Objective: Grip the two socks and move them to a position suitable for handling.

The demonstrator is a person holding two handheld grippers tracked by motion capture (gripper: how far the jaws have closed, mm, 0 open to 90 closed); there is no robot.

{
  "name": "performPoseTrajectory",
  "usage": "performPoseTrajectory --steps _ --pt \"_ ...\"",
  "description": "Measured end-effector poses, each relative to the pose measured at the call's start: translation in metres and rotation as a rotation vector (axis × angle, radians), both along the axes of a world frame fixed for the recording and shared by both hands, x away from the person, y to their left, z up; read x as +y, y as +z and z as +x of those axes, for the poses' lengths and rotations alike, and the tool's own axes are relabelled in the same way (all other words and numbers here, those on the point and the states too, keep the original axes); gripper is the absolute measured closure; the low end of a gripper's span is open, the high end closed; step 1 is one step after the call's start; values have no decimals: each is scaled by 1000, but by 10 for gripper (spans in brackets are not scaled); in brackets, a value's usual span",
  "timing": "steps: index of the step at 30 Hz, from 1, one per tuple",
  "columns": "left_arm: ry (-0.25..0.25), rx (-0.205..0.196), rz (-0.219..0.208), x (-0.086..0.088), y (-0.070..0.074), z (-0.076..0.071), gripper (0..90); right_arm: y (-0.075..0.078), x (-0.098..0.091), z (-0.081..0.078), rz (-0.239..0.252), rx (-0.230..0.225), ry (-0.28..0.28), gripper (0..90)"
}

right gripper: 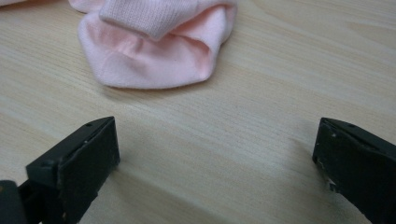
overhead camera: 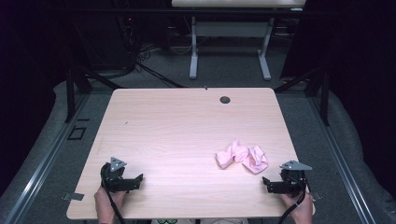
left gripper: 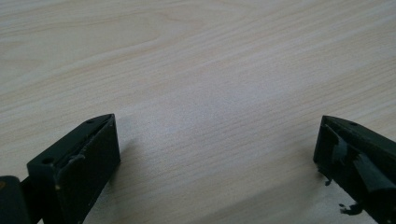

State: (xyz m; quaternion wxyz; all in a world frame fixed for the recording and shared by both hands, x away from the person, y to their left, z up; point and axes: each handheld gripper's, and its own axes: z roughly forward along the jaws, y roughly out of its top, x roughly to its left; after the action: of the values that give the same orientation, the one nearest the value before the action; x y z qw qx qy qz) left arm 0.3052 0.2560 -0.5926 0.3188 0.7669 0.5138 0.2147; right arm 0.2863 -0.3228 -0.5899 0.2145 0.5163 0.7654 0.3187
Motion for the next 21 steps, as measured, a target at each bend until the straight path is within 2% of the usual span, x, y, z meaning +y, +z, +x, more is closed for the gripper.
performPoseTrajectory --steps 18,21 --pt "14 -2 0 0 0 0 8 0 0 0 8 -5 -7 0" --pt "18 -4 1 0 0 0 9 0 0 0 4 5 -5 2"
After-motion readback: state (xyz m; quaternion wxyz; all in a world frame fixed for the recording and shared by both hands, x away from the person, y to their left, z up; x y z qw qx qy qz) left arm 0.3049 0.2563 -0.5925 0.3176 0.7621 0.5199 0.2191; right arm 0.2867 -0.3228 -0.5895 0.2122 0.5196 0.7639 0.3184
